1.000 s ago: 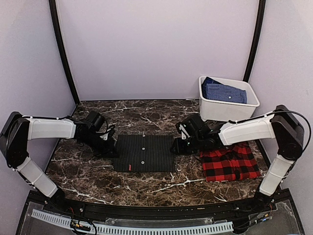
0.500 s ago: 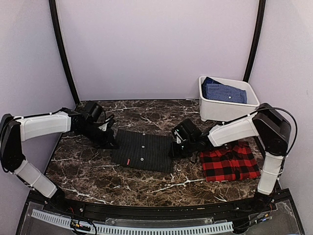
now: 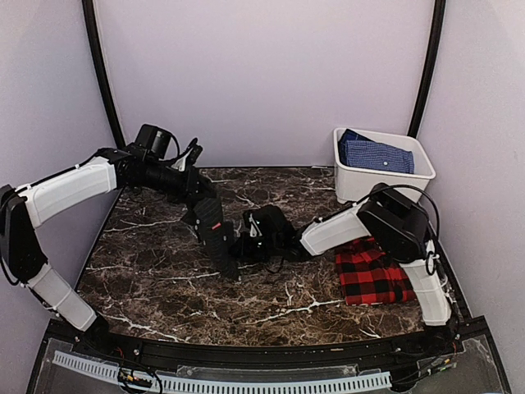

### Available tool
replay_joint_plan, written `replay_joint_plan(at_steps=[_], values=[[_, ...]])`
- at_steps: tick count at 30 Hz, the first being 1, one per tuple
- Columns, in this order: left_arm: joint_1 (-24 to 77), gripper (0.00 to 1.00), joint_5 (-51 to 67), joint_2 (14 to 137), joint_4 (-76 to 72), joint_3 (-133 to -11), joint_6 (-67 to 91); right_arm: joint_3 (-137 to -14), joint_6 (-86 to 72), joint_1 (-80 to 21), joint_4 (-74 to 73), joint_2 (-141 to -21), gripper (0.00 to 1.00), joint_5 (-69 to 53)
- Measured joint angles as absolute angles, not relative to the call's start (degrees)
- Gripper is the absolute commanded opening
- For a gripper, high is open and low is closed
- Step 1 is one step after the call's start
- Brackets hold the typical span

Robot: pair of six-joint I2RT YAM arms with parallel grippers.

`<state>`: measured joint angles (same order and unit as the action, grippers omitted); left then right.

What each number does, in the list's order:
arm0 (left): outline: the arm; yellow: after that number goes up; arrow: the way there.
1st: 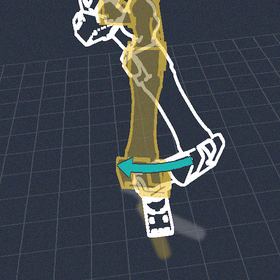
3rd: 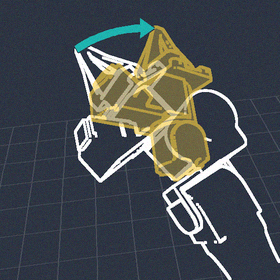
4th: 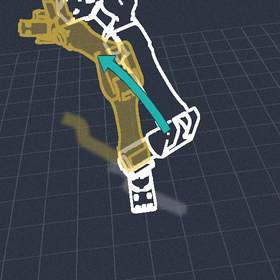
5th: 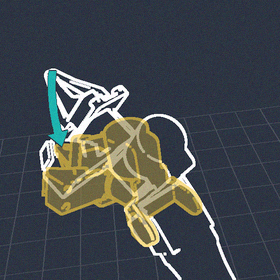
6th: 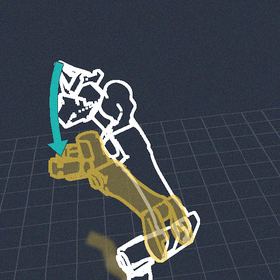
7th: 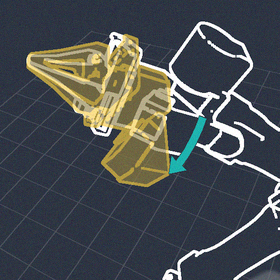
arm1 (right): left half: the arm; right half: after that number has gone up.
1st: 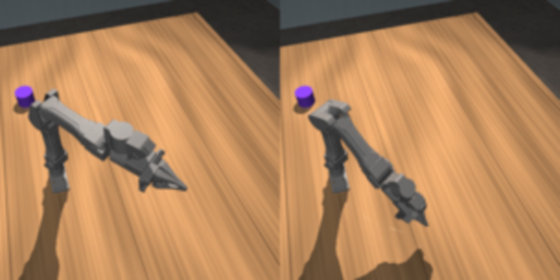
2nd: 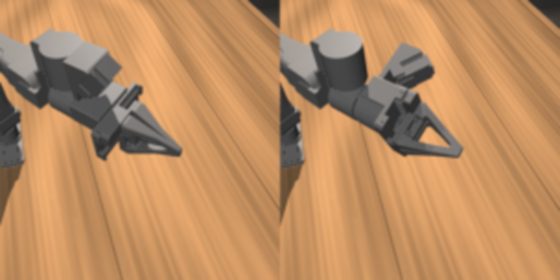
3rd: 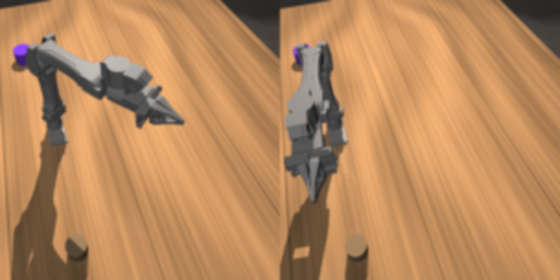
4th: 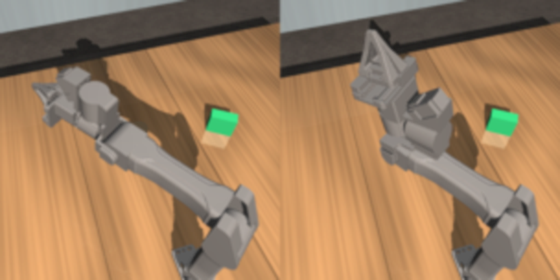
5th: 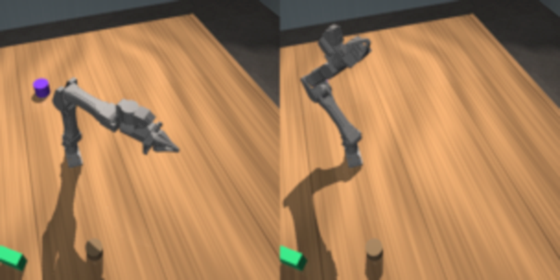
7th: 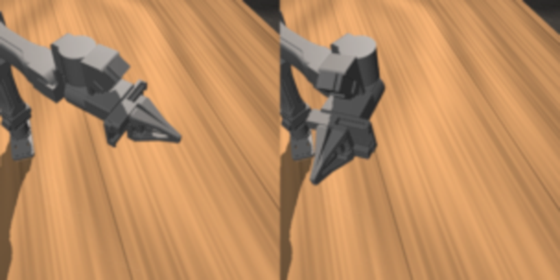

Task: Fold and stack the long sleeve shirts
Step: Turn over the square folded shirt at the center of the board.

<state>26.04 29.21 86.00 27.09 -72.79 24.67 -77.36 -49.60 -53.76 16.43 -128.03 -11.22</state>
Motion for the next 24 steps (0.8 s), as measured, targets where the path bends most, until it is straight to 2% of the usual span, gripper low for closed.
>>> replay_joint_plan(at_steps=[7, 10, 17, 24], values=[[28.0, 0.00, 34.7, 92.4, 19.6, -76.1, 27.3, -89.0, -59.4, -58.6, 30.5, -140.0, 0.09, -15.8], [29.1, 0.00, 36.5, 94.7, 17.9, -76.0, 28.5, -91.5, -64.6, -59.6, 38.0, -143.6, 0.13, -18.7], [29.5, 0.00, 38.4, 95.2, 15.4, -75.6, 29.4, -87.6, -69.2, -59.5, 45.4, -143.2, 0.13, -19.8], [29.5, 0.00, 39.0, 95.0, 13.3, -73.3, 29.6, -79.1, -67.4, -59.1, 39.6, -136.4, 0.15, -16.0]])
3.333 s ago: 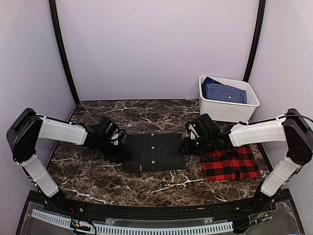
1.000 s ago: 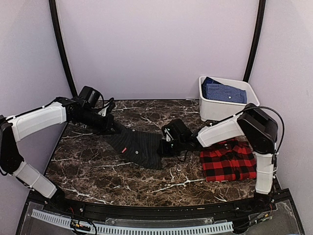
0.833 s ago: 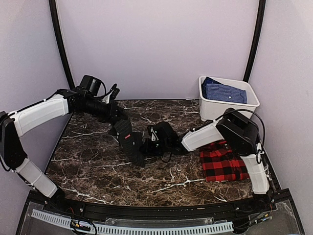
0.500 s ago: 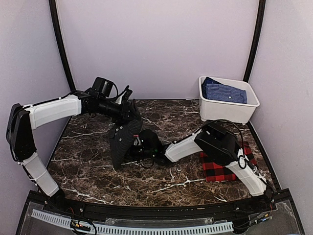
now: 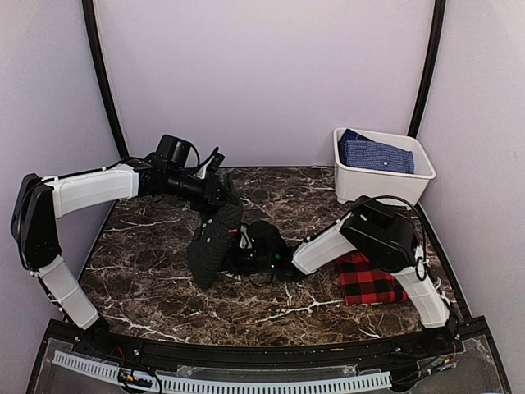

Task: Fold and stack the long sleeve shirts
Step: Turn over the square folded shirt at the center of the board.

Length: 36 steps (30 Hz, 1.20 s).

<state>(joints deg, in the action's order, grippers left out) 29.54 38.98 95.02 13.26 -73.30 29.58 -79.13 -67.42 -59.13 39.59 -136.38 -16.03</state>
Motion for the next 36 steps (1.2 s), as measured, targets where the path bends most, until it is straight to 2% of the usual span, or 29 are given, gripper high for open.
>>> replay_joint_plan(at_steps=[8, 12, 20, 25, 26, 29, 34, 36], values=[[29.5, 0.00, 39.9, 94.9, 12.8, -72.2, 29.6, -69.5, -64.4, -58.1, 35.8, -128.5, 0.19, -10.5], [29.5, 0.00, 40.1, 94.9, 12.3, -72.1, 29.6, -65.3, -61.6, -57.6, 32.4, -122.6, 0.25, -7.4], [30.1, 0.00, 41.1, 95.1, 10.7, -71.4, 29.8, -57.1, -54.2, -56.8, 22.4, -98.8, 0.38, 3.2], [34.3, 0.01, 40.7, 98.1, 8.3, -71.5, 30.8, -51.4, -50.8, -54.9, 15.5, -85.1, 0.45, 9.8], [35.7, 0.12, 40.3, 99.5, 7.9, -71.8, 31.0, -50.2, -50.2, -54.3, 13.7, -82.6, 0.47, 10.9], [40.8, 0.25, 38.6, 104.8, 7.1, -73.3, 32.1, -47.3, -49.0, -52.3, 8.5, -75.8, 0.51, 13.6], [49.6, 0.56, 34.8, 115.3, 7.5, -80.6, 34.3, -44.9, -46.7, -48.8, 0.7, -66.8, 0.61, 16.9], [51.7, 0.65, 33.5, 116.3, 8.2, -82.7, 34.7, -44.8, -45.7, -48.0, -1.8, -65.5, 0.64, 17.7]])
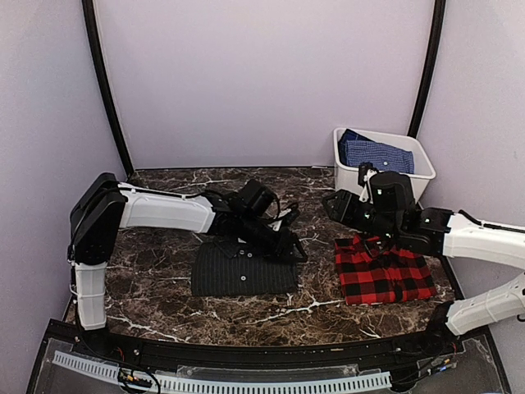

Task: Fold and stack the long sleeve shirts
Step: Turn over the square folded shirt at the center of the board.

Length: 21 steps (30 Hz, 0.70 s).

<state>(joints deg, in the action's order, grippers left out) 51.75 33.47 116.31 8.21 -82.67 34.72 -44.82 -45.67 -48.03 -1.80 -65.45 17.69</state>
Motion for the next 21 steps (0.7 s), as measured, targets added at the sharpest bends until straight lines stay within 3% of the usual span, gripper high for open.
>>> replay_joint_plan(at_steps=[10, 21], values=[[48.8, 0.68, 21.9, 106.6, 11.5, -81.8, 37.3, -45.1, -42.0, -47.7, -7.5, -69.8, 0.69, 14.2], [31.4, 0.75, 14.2, 83.2, 14.2, -56.0, 39.6, -53.8, -38.5, -48.0, -8.1, -88.8, 0.67, 3.7]])
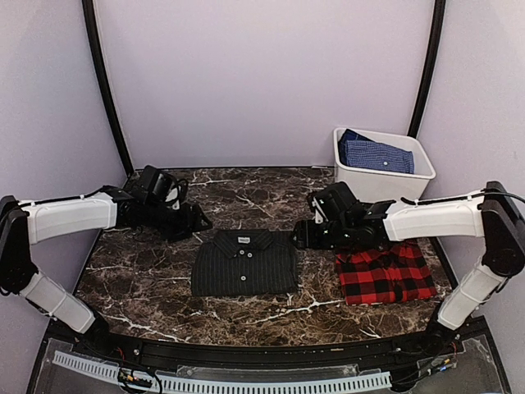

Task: Fold and stack the long sleeve shirts
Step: Turn over the square folded shirt at the center of the board, then adjust the square-folded shirt at the center of the board.

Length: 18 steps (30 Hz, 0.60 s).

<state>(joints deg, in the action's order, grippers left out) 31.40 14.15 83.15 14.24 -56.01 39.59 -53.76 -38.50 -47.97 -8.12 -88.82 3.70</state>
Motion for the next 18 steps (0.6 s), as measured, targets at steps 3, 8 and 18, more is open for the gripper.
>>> replay_joint_plan(at_steps=[3, 8, 18], values=[[27.5, 0.75, 14.2, 80.7, 15.3, -50.0, 39.2, -55.8, -38.1, -48.0, -8.1, -92.5, 0.67, 2.3], [24.5, 0.75, 16.3, 79.8, 15.1, -44.2, 38.6, -58.0, -38.0, -48.0, -8.0, -97.7, 0.65, 1.0], [24.3, 0.74, 23.0, 84.3, 8.8, -41.3, 37.5, -60.0, -38.1, -48.0, -7.8, -103.8, 0.62, -0.5]])
